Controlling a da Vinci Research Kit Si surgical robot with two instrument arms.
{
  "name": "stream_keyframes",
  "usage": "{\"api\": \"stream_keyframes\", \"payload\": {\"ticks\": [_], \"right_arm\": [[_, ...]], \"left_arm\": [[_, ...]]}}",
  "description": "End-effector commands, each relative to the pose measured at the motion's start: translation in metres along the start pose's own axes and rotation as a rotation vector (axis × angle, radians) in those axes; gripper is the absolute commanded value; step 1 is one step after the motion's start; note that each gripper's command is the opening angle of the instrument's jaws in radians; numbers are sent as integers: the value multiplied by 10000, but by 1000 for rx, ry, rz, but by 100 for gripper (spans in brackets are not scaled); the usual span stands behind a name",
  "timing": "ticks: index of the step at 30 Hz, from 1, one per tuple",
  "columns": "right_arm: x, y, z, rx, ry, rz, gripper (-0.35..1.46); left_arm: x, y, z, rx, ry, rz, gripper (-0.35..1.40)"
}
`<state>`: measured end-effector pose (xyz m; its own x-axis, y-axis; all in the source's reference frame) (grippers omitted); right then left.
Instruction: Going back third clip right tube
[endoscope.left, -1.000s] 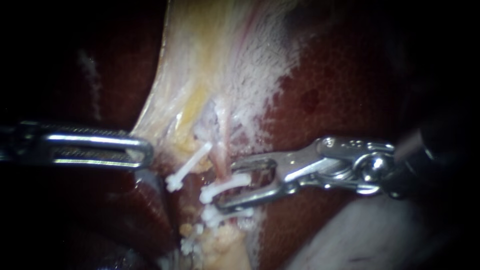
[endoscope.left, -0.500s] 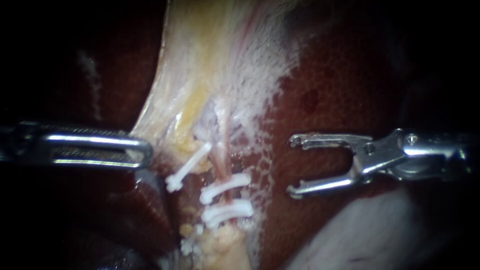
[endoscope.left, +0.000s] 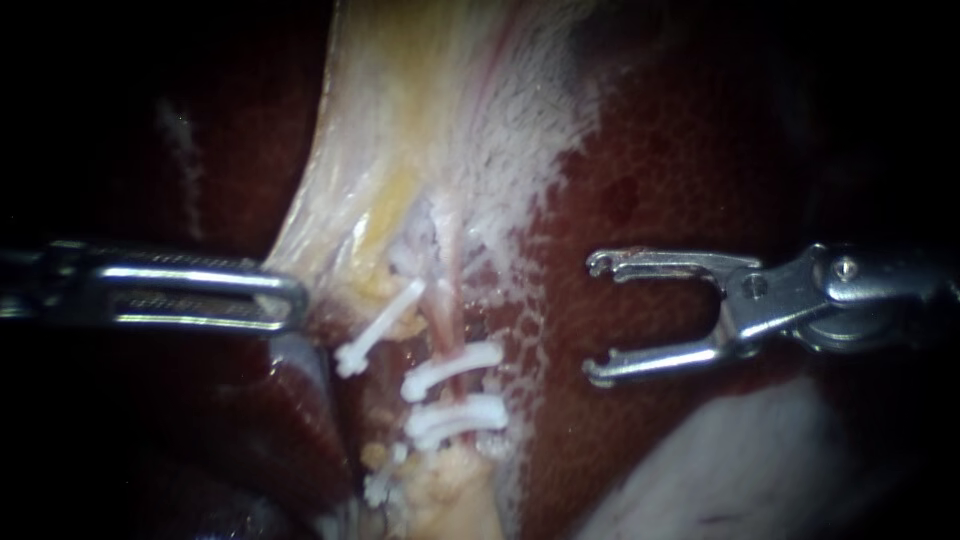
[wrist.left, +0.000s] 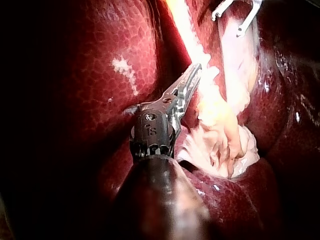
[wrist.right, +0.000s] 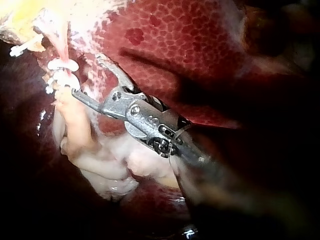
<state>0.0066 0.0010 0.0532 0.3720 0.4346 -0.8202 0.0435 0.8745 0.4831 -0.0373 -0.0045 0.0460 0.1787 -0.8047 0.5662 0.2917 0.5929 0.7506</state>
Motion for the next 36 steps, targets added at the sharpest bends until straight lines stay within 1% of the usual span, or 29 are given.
{"api": "stream_keyframes", "payload": {"ticks": [1,5,10,15,36], "right_arm": [[0,0,0,0,0,0,60],[0,-2,0,0,0,-7,60],[-1,-2,0,0,0,-7,60],[0,-3,1,0,0,-7,60],[0,-4,1,0,0,-7,60]], "left_arm": [[5,5,3,-2,-3,-9,-35],[17,14,14,-6,-5,-7,-35],[23,11,24,3,2,-10,-35],[35,7,36,13,21,-13,-35],[33,7,35,14,22,-14,-35]]}}
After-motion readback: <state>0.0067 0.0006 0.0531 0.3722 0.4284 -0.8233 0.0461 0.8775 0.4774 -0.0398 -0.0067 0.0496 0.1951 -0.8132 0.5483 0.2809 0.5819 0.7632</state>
